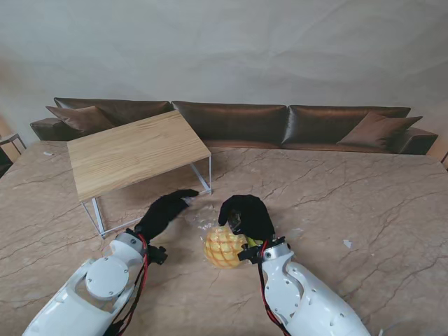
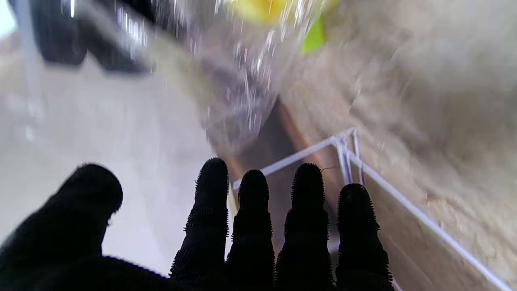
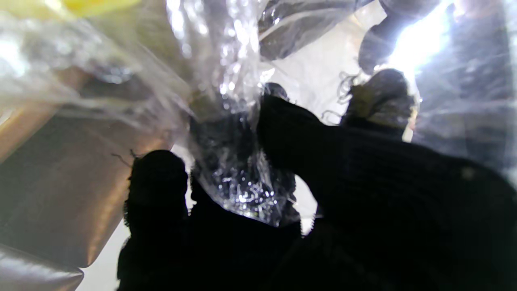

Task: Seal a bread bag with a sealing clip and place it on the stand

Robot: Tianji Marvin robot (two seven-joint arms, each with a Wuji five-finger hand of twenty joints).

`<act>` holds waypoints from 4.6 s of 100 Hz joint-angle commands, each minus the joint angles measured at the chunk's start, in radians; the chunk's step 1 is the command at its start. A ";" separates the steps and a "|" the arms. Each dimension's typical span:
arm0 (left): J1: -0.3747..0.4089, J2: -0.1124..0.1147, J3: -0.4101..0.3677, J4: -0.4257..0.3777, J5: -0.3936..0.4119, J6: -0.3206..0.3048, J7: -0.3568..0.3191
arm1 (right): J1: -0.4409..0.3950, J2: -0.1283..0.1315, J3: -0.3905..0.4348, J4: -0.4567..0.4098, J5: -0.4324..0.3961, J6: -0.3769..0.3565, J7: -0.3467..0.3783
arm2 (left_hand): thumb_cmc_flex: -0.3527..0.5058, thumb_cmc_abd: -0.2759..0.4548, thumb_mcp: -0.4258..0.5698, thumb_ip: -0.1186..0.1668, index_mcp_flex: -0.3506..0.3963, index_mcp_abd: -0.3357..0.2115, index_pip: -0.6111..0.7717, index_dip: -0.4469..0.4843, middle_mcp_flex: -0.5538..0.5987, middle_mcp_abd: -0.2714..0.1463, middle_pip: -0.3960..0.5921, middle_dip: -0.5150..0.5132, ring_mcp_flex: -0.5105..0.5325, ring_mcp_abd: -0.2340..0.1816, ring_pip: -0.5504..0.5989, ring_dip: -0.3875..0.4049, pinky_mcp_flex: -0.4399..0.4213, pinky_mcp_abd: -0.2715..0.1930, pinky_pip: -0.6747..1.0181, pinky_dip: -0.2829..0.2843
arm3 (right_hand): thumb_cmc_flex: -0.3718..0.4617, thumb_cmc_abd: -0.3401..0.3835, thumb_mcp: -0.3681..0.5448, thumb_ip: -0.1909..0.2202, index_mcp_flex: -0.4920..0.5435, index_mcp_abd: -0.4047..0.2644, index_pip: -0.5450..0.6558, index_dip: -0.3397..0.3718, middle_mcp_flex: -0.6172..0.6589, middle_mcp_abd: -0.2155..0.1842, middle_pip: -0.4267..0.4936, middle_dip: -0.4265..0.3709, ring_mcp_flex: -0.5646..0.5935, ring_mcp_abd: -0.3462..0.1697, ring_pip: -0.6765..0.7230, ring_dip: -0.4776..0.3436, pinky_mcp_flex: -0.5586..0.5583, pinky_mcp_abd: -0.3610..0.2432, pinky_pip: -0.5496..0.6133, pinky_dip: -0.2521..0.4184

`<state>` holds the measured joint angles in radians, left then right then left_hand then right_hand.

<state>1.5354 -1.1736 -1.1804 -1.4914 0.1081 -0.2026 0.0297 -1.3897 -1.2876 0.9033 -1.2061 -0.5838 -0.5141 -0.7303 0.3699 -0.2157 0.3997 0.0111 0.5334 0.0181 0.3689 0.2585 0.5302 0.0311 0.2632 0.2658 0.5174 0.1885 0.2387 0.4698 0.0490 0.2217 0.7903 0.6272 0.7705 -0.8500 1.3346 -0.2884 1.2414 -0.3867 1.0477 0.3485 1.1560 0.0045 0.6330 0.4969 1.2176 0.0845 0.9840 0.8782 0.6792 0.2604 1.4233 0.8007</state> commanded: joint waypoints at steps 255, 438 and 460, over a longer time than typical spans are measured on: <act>0.009 0.005 0.077 0.052 0.360 -0.121 0.221 | -0.032 0.217 0.217 -0.228 -0.263 0.287 0.691 | 0.362 -0.445 0.595 -0.209 0.347 -0.384 0.641 0.080 0.795 -0.118 -0.014 0.413 0.546 -0.046 0.418 0.233 0.240 0.001 0.370 0.034 | -0.061 0.013 0.197 0.225 -0.894 0.311 -0.371 -0.101 -0.715 -0.051 -0.078 -0.184 -0.874 -0.148 -0.645 -0.548 -0.680 -0.273 -0.673 -0.309; 0.028 0.007 0.059 0.065 0.343 -0.163 0.211 | -0.140 0.218 0.192 -0.061 -0.447 0.635 0.443 | 0.365 -0.430 0.588 -0.215 0.336 -0.362 0.639 0.067 0.787 -0.120 -0.006 0.413 0.533 -0.049 0.414 0.240 0.222 -0.020 0.356 0.047 | -0.548 0.019 -0.181 -0.064 -0.309 0.081 -0.108 0.022 -0.369 -0.033 0.034 -0.081 -0.651 -0.042 -0.431 -0.340 -0.478 -0.153 -0.341 -0.057; 0.029 0.009 0.058 0.064 0.345 -0.165 0.208 | -0.236 0.220 0.290 -0.169 -0.486 0.606 0.443 | 0.364 -0.432 0.590 -0.214 0.337 -0.362 0.639 0.063 0.788 -0.120 -0.005 0.411 0.534 -0.049 0.413 0.240 0.223 -0.020 0.356 0.048 | -0.630 -0.016 -0.161 0.077 -0.528 0.202 -0.294 0.172 -0.469 -0.020 0.004 -0.097 -0.695 -0.036 -0.490 -0.365 -0.547 -0.147 -0.467 -0.114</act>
<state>1.5551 -1.1628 -1.1230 -1.4243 0.4518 -0.3646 0.2394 -1.5919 -1.0724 1.1876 -1.3635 -1.0502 0.1046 -0.2715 0.7345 -0.6461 0.9617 -0.2084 0.8496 -0.2717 0.9666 0.3084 1.2784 -0.0462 0.2646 0.6673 1.0364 0.1689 0.6540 0.7065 0.2862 0.2268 1.1258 0.6554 0.1786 -0.8261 1.1587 -0.2325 0.7572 -0.2256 0.7937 0.5416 0.7361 -0.0237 0.6521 0.4038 0.5406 0.0318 0.5021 0.5165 0.1447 0.1092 0.9727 0.6940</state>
